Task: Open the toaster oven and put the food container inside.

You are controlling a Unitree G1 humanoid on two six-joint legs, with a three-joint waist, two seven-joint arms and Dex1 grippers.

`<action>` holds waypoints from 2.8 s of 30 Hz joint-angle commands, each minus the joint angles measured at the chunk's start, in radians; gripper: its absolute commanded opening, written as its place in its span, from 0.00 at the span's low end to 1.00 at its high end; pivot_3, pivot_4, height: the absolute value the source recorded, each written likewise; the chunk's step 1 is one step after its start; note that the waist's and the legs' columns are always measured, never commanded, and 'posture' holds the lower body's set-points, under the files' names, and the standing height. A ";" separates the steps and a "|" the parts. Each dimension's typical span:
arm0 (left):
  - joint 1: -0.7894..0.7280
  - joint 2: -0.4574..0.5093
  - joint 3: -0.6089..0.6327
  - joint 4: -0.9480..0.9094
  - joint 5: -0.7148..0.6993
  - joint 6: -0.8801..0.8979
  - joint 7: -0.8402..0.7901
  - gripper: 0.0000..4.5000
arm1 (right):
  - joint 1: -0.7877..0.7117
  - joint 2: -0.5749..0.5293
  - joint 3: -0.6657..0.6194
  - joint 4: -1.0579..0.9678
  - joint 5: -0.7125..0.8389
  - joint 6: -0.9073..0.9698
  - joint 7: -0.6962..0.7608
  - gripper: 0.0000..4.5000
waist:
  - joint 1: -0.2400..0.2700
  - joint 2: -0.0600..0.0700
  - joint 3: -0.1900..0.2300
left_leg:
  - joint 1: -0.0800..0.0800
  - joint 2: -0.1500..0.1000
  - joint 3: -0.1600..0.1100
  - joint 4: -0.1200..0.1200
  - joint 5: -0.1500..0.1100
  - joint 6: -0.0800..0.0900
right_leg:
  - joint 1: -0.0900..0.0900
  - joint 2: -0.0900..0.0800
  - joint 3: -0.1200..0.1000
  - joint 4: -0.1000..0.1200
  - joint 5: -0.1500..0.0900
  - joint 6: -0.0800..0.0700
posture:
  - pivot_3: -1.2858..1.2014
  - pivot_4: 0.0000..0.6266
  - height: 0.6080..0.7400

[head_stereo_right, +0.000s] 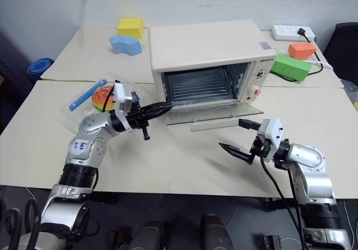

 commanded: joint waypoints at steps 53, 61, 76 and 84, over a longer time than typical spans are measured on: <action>0.519 0.329 0.789 -0.463 -0.910 0.915 1.145 1.00 | 0.045 0.054 0.013 -0.226 0.076 -0.078 -0.037 1.00 | 0.018 -0.001 -0.001 | 0.002 0.002 -0.005 0.000 -0.006 0.007 | 0.003 -0.002 -0.002 -0.001 -0.001 -0.001 | 0.52 0.24 1.00; 0.279 0.334 0.699 -0.186 -0.976 1.040 1.552 1.00 | 0.095 0.056 -0.016 -0.252 0.061 -0.094 -0.074 1.00 | -0.005 -0.002 -0.001 | 0.002 0.001 -0.004 -0.001 -0.003 0.000 | 0.001 0.000 -0.001 0.001 -0.001 -0.001 | 0.52 0.24 1.00; 0.079 0.400 0.599 0.021 -0.740 1.113 1.435 0.32 | 0.182 0.063 -0.041 -0.284 0.042 -0.145 -0.128 1.00 | -0.006 -0.003 -0.001 | 0.002 0.000 -0.003 -0.001 -0.001 -0.003 | 0.000 0.000 -0.001 0.002 -0.001 -0.001 | 0.52 0.24 1.00; 0.044 0.496 0.573 0.017 -0.632 1.164 1.285 0.02 | 0.193 0.070 -0.042 -0.198 0.035 -0.216 -0.093 1.00 | -0.006 -0.005 -0.001 | 0.002 -0.001 -0.004 -0.001 -0.001 -0.003 | 0.000 -0.001 -0.001 0.002 -0.001 -0.001 | 0.52 0.24 1.00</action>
